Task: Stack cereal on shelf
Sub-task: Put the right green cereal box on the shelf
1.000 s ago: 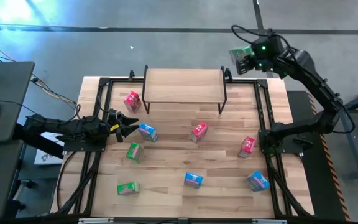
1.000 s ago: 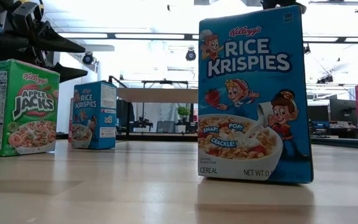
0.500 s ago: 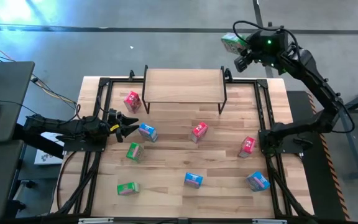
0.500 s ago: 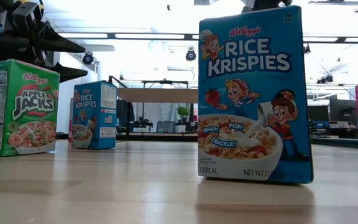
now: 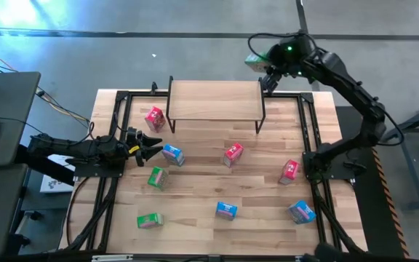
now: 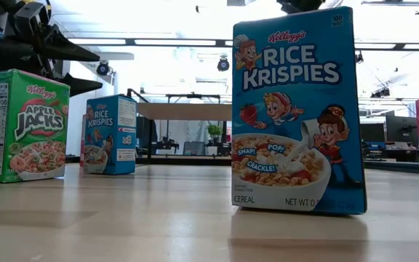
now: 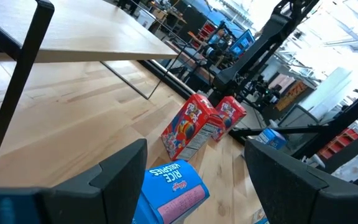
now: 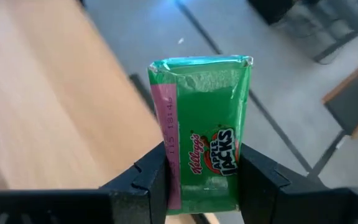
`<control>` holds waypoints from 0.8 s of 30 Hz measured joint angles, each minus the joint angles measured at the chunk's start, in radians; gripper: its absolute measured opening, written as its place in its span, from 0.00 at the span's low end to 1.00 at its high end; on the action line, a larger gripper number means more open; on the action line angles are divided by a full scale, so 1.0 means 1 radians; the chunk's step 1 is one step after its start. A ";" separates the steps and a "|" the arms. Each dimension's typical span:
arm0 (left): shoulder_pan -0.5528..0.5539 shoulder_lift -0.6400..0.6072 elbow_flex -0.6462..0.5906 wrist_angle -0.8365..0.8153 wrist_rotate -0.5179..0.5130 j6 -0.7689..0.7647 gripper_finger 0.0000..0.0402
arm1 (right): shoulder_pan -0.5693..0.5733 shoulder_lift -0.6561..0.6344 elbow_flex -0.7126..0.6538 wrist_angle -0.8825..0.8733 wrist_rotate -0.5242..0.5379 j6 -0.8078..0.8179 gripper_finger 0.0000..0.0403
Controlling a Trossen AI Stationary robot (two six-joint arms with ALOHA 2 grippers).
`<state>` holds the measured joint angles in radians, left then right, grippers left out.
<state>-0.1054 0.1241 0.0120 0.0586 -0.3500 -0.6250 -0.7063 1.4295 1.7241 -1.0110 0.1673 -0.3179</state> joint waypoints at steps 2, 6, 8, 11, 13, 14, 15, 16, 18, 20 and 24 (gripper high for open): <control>0.000 0.000 0.000 0.000 0.000 0.000 0.65 | 0.000 0.014 0.000 -0.020 -0.012 -0.016 0.34; 0.000 0.000 0.000 0.000 0.000 0.000 0.65 | 0.000 0.041 0.000 -0.057 -0.043 -0.044 0.34; 0.000 0.000 0.000 0.000 0.000 0.000 0.65 | 0.002 0.050 0.000 -0.073 -0.054 -0.050 0.34; 0.000 0.000 0.000 0.000 0.000 0.000 0.65 | 0.002 0.064 0.000 -0.089 -0.072 -0.059 0.34; 0.000 0.000 0.000 0.000 0.000 0.000 0.65 | 0.006 0.066 0.000 -0.100 -0.081 -0.074 0.34; 0.000 0.000 0.000 0.000 -0.001 0.000 0.65 | 0.009 0.067 0.000 -0.104 -0.089 -0.086 0.34; 0.000 0.000 0.000 0.000 -0.001 0.000 0.65 | 0.014 0.068 0.000 -0.108 -0.095 -0.099 0.34; 0.000 0.000 0.000 0.000 -0.001 0.000 0.65 | 0.016 0.070 0.000 -0.115 -0.104 -0.112 0.34; 0.000 0.000 0.000 0.000 -0.001 0.000 0.65 | 0.020 0.072 0.000 -0.135 -0.116 -0.137 0.34; 0.000 0.000 0.000 0.000 -0.001 0.000 0.65 | 0.028 0.076 0.000 -0.139 -0.116 -0.157 0.34; 0.000 0.000 0.000 0.000 -0.001 0.000 0.65 | 0.032 0.091 0.000 -0.169 -0.113 -0.215 0.34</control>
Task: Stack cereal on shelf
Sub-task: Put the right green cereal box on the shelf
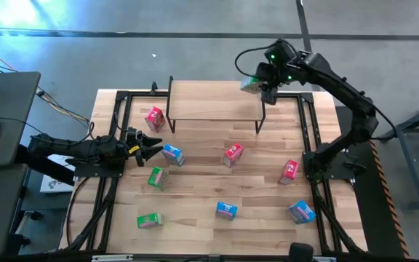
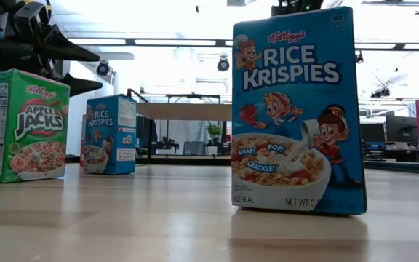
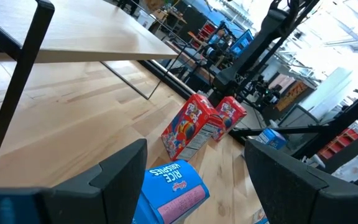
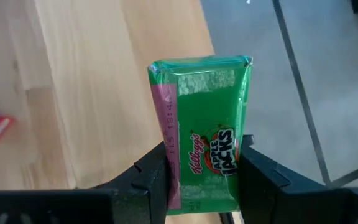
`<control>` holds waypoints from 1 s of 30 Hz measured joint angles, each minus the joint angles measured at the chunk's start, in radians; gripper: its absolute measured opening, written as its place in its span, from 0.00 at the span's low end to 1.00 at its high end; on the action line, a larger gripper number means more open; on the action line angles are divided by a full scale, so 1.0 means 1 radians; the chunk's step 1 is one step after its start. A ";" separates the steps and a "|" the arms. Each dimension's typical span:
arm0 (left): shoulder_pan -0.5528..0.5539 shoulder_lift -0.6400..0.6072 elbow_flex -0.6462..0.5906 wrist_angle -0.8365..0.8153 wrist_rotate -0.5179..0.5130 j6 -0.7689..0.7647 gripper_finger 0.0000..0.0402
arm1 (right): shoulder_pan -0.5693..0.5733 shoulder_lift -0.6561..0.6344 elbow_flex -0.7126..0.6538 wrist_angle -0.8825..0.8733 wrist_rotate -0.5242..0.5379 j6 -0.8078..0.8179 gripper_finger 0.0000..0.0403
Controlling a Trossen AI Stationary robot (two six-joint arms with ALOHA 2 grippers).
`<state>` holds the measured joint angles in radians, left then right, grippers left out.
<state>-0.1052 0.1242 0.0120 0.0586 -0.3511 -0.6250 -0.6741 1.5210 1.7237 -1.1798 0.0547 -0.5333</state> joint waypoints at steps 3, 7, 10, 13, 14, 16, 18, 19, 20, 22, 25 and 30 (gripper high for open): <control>0.000 0.000 0.000 0.000 0.000 0.000 0.65 | 0.001 0.018 -0.001 -0.027 0.020 -0.035 0.34; 0.000 0.000 0.000 0.000 0.000 0.000 0.65 | 0.001 0.035 -0.001 -0.032 0.042 -0.074 0.34; 0.000 0.000 0.000 0.000 0.000 0.000 0.65 | 0.001 0.047 -0.001 -0.032 0.041 -0.087 0.34; 0.000 0.000 0.000 0.000 0.000 0.000 0.65 | 0.004 0.049 -0.001 -0.033 0.032 -0.101 0.34; 0.000 0.000 0.000 0.000 0.000 0.000 0.65 | 0.006 0.050 -0.001 -0.030 0.021 -0.103 0.34; 0.000 0.000 0.000 0.000 0.000 0.000 0.65 | 0.007 0.051 -0.001 -0.030 0.011 -0.117 0.34; 0.000 0.000 0.000 0.000 0.000 0.000 0.65 | 0.007 0.051 -0.001 -0.025 0.010 -0.134 0.34; 0.000 0.000 0.000 0.000 0.000 0.000 0.65 | 0.008 0.051 -0.001 -0.024 0.005 -0.139 0.34; 0.000 0.000 0.000 0.000 0.000 0.000 0.65 | 0.007 0.051 -0.001 -0.025 0.003 -0.142 0.34; 0.000 0.000 0.000 0.000 0.000 0.000 0.65 | 0.007 0.051 -0.001 -0.028 0.004 -0.145 0.34; 0.000 0.000 0.000 0.000 0.000 0.000 0.65 | 0.007 0.051 -0.001 -0.037 0.000 -0.145 0.34; 0.000 0.000 0.000 0.000 0.000 0.000 0.65 | 0.008 0.055 -0.001 -0.051 -0.009 -0.146 0.34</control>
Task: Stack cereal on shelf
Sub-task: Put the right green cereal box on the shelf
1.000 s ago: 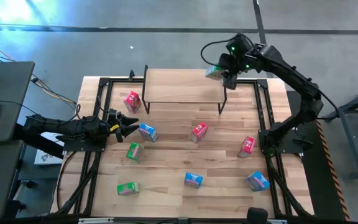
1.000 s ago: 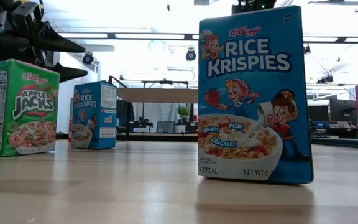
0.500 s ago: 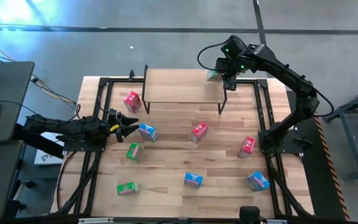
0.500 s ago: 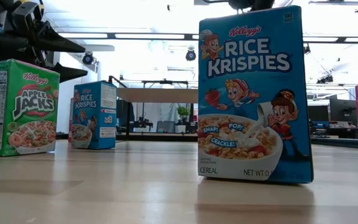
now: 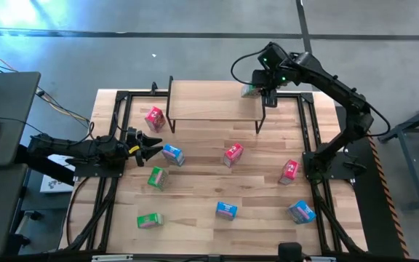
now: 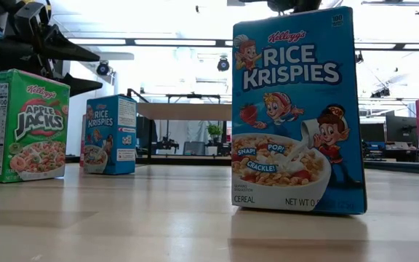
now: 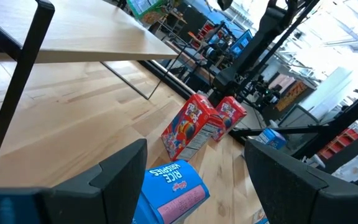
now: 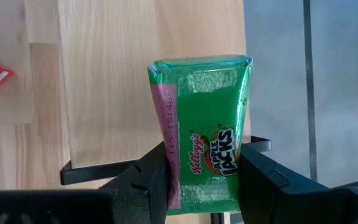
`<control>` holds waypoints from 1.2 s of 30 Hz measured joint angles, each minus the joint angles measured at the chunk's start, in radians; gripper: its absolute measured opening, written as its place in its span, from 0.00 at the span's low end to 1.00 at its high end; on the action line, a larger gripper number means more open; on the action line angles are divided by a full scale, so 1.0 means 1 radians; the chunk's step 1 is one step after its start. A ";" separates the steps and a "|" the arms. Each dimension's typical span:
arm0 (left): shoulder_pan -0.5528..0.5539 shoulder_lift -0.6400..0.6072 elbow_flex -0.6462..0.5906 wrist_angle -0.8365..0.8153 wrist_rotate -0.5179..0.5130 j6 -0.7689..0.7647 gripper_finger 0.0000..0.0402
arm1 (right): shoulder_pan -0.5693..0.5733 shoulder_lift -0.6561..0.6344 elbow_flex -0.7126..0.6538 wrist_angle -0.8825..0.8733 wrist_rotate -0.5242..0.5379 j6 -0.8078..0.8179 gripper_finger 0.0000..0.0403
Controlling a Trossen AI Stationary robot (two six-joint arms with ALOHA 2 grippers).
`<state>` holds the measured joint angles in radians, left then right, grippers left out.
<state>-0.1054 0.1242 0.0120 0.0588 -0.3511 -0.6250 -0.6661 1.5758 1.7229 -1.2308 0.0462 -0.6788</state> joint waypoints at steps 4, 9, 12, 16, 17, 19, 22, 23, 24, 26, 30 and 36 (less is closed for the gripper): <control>0.000 0.000 0.000 0.000 0.000 0.000 0.65 | 0.000 0.015 0.000 -0.010 -0.010 -0.002 0.34; 0.000 0.000 0.000 0.000 0.000 0.000 0.65 | 0.001 0.020 0.002 0.000 -0.009 -0.002 0.34; 0.000 0.000 0.000 0.000 0.000 0.000 0.65 | 0.001 0.021 0.002 0.001 -0.008 -0.002 0.34; 0.000 0.000 0.000 0.000 0.000 0.000 0.65 | 0.001 0.021 0.002 0.001 -0.005 -0.006 0.35; 0.000 0.000 0.000 0.000 0.000 0.000 0.65 | 0.001 0.021 0.002 0.002 -0.006 -0.009 0.36; 0.000 0.000 0.000 0.000 0.000 0.000 0.65 | 0.001 0.021 0.002 0.002 -0.002 -0.010 0.39; 0.000 0.000 0.000 0.000 0.000 0.000 0.65 | 0.001 0.023 0.000 0.004 0.005 -0.010 0.43; 0.000 0.000 0.000 0.000 0.000 0.000 0.65 | 0.001 0.024 0.000 0.008 0.005 -0.010 0.45; 0.000 0.000 0.000 0.000 0.000 0.000 0.65 | 0.001 0.024 0.000 0.014 0.005 -0.010 0.46; 0.000 0.000 0.000 0.000 0.000 0.000 0.65 | 0.001 0.024 0.000 0.022 0.005 -0.011 0.47; 0.000 0.000 0.000 0.000 0.000 0.000 0.65 | 0.001 0.024 0.000 0.028 0.005 -0.018 0.50; 0.000 0.000 0.000 0.000 0.000 0.000 0.65 | 0.001 0.024 0.000 0.038 0.009 -0.018 0.58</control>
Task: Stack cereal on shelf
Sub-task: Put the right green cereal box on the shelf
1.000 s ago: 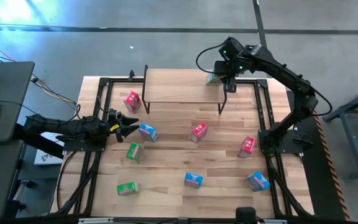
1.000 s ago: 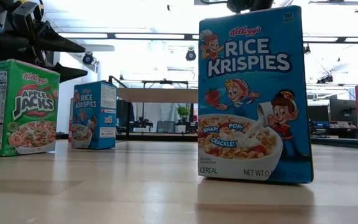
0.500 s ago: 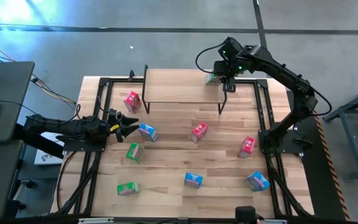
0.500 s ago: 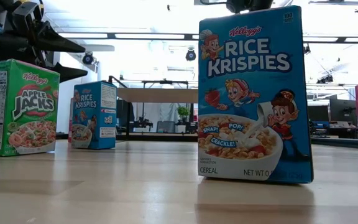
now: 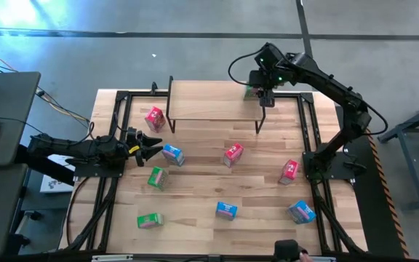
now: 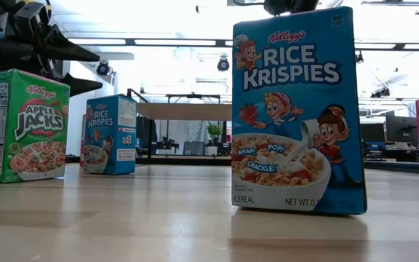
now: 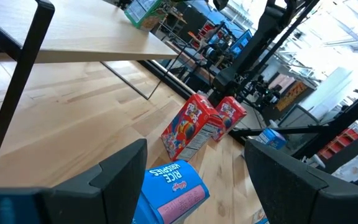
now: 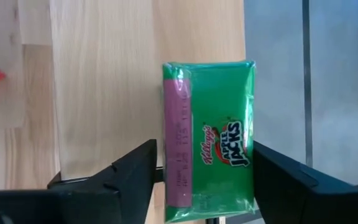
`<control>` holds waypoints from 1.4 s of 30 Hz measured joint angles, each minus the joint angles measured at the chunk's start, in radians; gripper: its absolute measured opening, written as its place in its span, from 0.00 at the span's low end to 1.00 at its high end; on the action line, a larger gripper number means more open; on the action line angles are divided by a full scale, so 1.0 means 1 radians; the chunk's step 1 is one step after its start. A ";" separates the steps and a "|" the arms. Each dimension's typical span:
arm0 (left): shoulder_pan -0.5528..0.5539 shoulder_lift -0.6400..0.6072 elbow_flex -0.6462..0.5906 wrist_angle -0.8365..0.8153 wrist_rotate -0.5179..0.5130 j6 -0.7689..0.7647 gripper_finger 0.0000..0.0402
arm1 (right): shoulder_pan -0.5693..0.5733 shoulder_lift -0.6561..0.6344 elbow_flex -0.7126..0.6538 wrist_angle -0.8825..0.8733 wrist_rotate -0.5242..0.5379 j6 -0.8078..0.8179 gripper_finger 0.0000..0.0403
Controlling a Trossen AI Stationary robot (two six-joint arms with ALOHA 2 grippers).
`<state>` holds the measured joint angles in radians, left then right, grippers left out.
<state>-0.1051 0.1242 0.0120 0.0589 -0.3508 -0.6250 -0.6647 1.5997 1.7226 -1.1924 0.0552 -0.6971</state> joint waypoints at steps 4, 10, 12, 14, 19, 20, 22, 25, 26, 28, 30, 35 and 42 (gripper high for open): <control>0.000 0.000 0.000 0.000 0.000 0.000 0.65 | 0.000 0.000 0.000 0.016 0.001 0.000 0.60; 0.000 0.000 0.000 0.000 0.000 0.000 0.65 | 0.000 -0.001 0.035 0.016 0.004 0.005 0.60; 0.000 0.000 0.000 0.000 0.000 0.000 0.65 | 0.000 -0.001 0.052 0.015 0.003 0.019 0.60; 0.000 0.000 0.000 0.000 0.000 0.000 0.65 | 0.000 -0.001 0.068 0.014 0.004 0.024 0.60; 0.000 0.000 0.000 0.000 0.000 0.000 0.65 | 0.000 -0.002 0.088 0.007 0.006 0.027 0.60; 0.000 0.000 0.000 0.000 0.000 0.000 0.65 | 0.000 -0.002 0.088 0.007 0.014 0.029 0.60; 0.000 0.000 0.000 0.000 0.000 0.000 0.65 | 0.000 -0.002 0.089 0.007 0.024 0.039 0.60; 0.000 0.000 0.000 0.000 0.000 0.000 0.65 | 0.000 -0.002 0.089 0.007 0.066 0.071 0.60; 0.000 0.000 0.000 0.000 0.000 0.000 0.65 | 0.000 -0.002 0.089 0.006 0.079 0.083 0.60; 0.000 0.000 0.000 0.000 0.000 0.000 0.65 | 0.000 -0.003 0.089 0.001 0.095 0.107 0.60; 0.000 0.000 0.000 0.000 0.000 0.000 0.65 | 0.000 -0.004 0.089 -0.002 0.095 0.136 0.60; 0.000 0.000 0.000 0.000 0.000 0.000 0.65 | 0.006 -0.023 0.089 -0.004 0.095 0.196 0.60; 0.000 0.000 0.000 0.000 0.000 0.000 0.65 | 0.007 -0.085 0.090 -0.015 0.133 0.344 0.60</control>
<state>-0.1053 0.1242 0.0120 0.0586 -0.3509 -0.6250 -0.6575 1.5146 1.8122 -1.2078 0.1886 -0.3527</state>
